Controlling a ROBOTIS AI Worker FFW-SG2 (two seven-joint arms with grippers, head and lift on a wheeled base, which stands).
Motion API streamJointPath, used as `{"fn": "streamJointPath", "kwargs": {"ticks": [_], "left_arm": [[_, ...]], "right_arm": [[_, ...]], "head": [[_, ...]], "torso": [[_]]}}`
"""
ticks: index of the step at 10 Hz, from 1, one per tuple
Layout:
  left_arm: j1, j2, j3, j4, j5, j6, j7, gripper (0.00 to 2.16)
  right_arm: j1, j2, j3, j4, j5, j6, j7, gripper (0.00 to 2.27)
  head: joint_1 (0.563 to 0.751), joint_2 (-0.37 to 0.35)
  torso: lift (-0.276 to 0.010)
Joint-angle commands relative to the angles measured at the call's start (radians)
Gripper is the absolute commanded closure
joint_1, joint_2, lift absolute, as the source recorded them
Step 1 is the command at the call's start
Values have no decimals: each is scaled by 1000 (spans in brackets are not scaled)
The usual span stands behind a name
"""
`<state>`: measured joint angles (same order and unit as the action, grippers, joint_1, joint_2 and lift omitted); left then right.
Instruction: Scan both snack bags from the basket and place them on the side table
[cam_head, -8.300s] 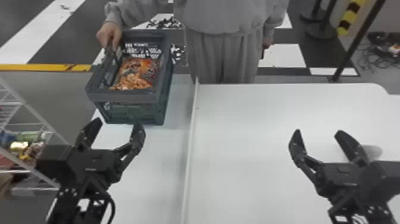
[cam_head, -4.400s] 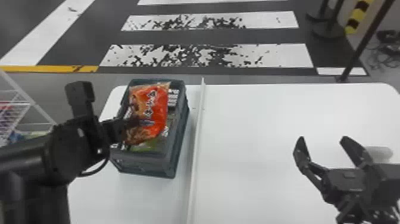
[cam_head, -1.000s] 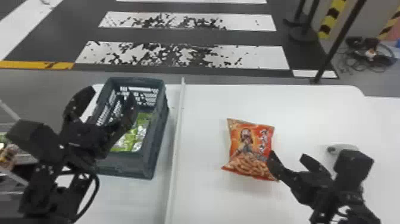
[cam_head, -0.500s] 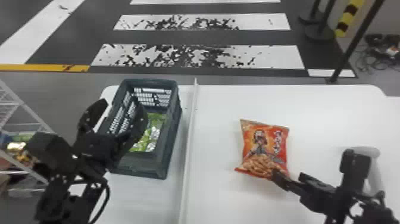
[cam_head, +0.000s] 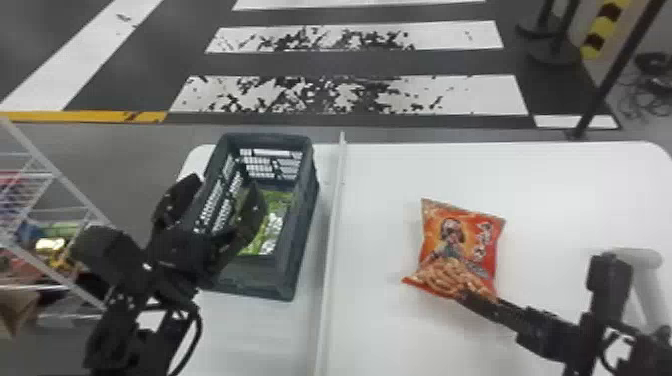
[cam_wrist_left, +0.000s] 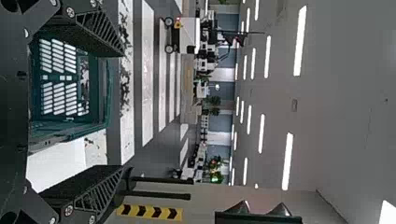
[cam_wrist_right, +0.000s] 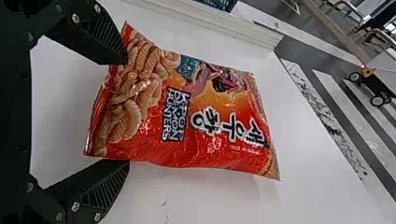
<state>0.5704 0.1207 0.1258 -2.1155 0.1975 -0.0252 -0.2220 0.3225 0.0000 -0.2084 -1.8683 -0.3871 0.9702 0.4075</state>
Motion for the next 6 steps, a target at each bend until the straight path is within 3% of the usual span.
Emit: {"fn": "streamJointPath", "kwargs": {"ticks": [1,2,3,6], "left_arm": [[0,2,0,8,7,0,0,151],[0,4,0,11,7,0,0,151],[0,8,-1,16,8,0,0,154],[-1,17,-6,23,14,-3,0,154]], "right_arm": [[-28,1,-32,55,-38,11,43,1082],[-40,1,-55,75,-64,29,43,2138],[-46,1,-88,89,-108,48,50,2256],[-66,1,-195,159,-276,149,146,2256]], "head": [[695,120],[695,124],[695,123],[695,110]], "torso": [[-74],[-74],[-74],[-74]]}}
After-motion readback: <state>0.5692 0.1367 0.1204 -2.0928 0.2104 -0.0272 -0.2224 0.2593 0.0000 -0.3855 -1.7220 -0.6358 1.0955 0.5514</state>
